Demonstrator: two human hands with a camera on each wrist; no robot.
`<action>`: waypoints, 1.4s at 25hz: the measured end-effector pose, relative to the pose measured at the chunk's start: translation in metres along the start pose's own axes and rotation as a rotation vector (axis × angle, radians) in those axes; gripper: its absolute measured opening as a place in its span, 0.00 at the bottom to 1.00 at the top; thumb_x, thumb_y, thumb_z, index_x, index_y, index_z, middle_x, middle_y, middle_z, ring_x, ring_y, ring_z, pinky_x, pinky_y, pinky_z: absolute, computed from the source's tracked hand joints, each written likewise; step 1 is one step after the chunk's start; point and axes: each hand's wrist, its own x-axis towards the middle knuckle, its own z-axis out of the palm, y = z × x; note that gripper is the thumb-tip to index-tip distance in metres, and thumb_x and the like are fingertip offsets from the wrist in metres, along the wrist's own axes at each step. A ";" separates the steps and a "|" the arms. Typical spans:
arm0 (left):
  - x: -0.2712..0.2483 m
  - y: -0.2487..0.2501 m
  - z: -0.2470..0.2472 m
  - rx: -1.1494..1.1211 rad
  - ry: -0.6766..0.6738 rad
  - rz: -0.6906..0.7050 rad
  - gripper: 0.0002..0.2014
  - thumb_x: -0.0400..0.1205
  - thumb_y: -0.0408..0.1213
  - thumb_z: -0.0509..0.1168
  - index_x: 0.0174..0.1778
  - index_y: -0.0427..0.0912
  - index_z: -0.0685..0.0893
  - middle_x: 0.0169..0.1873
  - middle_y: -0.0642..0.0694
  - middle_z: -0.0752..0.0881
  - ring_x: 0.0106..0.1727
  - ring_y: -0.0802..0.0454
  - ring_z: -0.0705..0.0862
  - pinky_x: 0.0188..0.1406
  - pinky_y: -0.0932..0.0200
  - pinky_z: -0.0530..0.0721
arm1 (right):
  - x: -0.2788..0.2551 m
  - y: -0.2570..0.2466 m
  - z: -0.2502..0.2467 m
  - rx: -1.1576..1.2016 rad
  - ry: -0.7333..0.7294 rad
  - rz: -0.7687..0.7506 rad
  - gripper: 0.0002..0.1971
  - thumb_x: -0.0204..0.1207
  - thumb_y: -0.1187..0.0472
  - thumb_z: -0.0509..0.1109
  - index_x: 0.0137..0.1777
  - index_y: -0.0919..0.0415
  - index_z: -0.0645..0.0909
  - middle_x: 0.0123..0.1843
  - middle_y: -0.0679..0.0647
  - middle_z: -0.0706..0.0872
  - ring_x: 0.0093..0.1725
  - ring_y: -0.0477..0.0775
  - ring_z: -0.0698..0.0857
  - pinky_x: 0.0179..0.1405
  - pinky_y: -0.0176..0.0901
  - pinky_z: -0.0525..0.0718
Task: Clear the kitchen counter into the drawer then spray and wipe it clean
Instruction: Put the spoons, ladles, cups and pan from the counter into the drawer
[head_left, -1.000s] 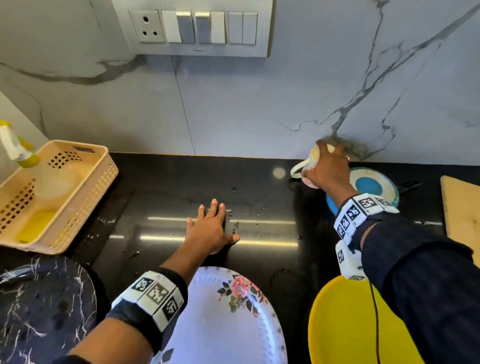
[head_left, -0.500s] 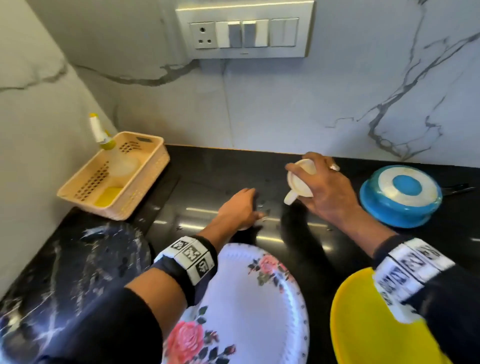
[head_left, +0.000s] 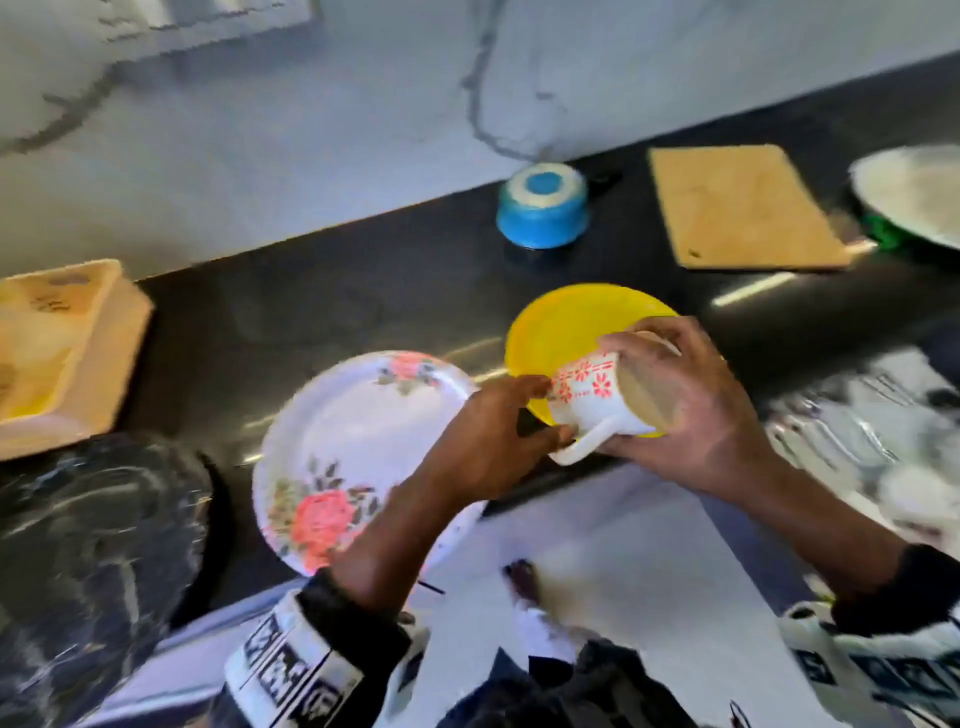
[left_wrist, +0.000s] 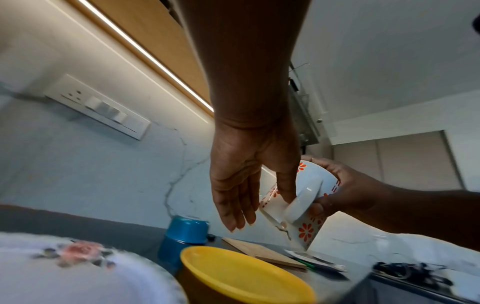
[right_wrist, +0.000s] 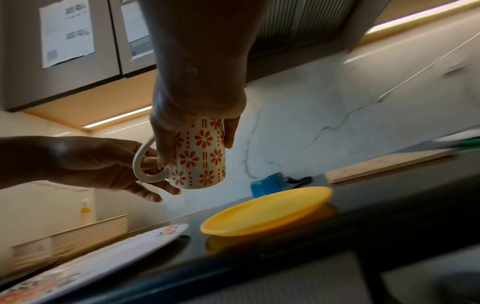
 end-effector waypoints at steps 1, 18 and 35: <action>-0.004 0.008 0.023 -0.066 -0.059 0.020 0.25 0.79 0.43 0.74 0.71 0.41 0.80 0.58 0.48 0.88 0.57 0.57 0.87 0.58 0.58 0.83 | -0.032 0.003 -0.010 -0.014 0.030 0.070 0.42 0.56 0.44 0.87 0.73 0.45 0.77 0.69 0.51 0.72 0.71 0.50 0.76 0.65 0.49 0.81; -0.022 0.104 0.374 0.066 -0.567 0.051 0.22 0.81 0.51 0.68 0.70 0.50 0.79 0.66 0.55 0.79 0.64 0.56 0.79 0.64 0.60 0.79 | -0.372 0.115 -0.209 -0.019 0.287 0.724 0.48 0.50 0.40 0.88 0.73 0.46 0.75 0.66 0.43 0.74 0.64 0.44 0.78 0.52 0.47 0.89; 0.029 0.164 0.473 0.015 -0.460 -0.204 0.29 0.78 0.58 0.67 0.74 0.54 0.72 0.73 0.53 0.72 0.73 0.53 0.72 0.73 0.56 0.70 | -0.303 0.365 -0.309 -0.199 -0.501 0.739 0.41 0.52 0.55 0.89 0.65 0.43 0.74 0.64 0.51 0.73 0.61 0.54 0.77 0.58 0.54 0.83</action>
